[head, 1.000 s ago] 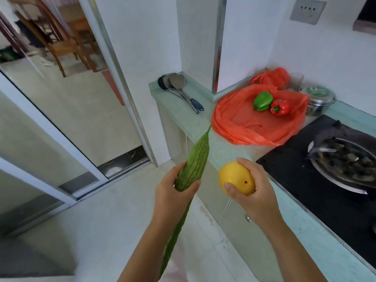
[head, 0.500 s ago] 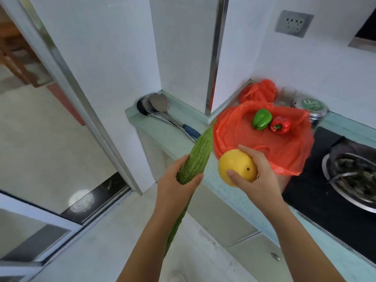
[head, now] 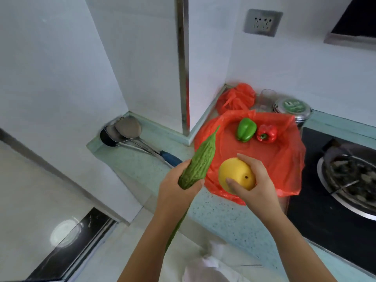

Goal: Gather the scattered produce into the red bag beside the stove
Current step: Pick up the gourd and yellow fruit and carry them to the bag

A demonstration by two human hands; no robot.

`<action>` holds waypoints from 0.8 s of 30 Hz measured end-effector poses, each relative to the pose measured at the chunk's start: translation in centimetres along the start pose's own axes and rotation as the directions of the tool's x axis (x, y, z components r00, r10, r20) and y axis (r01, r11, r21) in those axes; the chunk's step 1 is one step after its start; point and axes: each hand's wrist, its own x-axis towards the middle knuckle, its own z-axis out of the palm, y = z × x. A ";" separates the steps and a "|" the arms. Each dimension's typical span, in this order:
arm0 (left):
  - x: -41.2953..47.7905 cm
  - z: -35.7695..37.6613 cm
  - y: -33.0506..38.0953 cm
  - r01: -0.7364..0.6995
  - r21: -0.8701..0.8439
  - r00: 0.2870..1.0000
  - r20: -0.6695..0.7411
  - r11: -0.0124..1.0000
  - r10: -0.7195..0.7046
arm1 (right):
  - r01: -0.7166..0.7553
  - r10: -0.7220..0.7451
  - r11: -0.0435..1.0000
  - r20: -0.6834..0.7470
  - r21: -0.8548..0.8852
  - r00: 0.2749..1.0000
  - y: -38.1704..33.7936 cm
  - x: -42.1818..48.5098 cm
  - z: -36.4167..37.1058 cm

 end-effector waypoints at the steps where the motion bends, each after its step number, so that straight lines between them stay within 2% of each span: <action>1: 1.7 0.8 0.2 -0.007 0.009 0.999 0.032 1.000 0.007 | -0.017 0.017 1.000 -0.034 0.002 0.999 0.7 1.2 -0.4; 5: 6.3 3.2 1.0 -0.031 0.017 0.989 0.147 0.999 0.028 | -0.076 0.077 0.997 -0.122 0.012 0.990 2.7 4.0 -1.8; 9: 10.9 7.5 2.1 -0.148 0.099 0.961 0.249 0.984 0.120 | -0.132 0.131 0.991 -0.207 0.011 0.970 5.3 6.2 -4.1; 14: 14.2 13.3 2.5 -0.232 0.152 0.911 0.381 0.961 0.160 | -0.206 0.198 0.979 -0.296 0.006 0.934 8.3 6.9 -7.0; 20: 16.6 19.2 1.8 -0.310 0.251 0.847 0.511 0.917 0.146 | -0.302 0.301 0.952 -0.385 0.058 0.873 11.2 6.3 -8.7; 24: 17.6 22.1 1.1 -0.335 0.287 0.798 0.592 0.898 0.108 | -0.328 0.326 0.943 -0.385 0.063 0.864 12.0 6.2 -9.0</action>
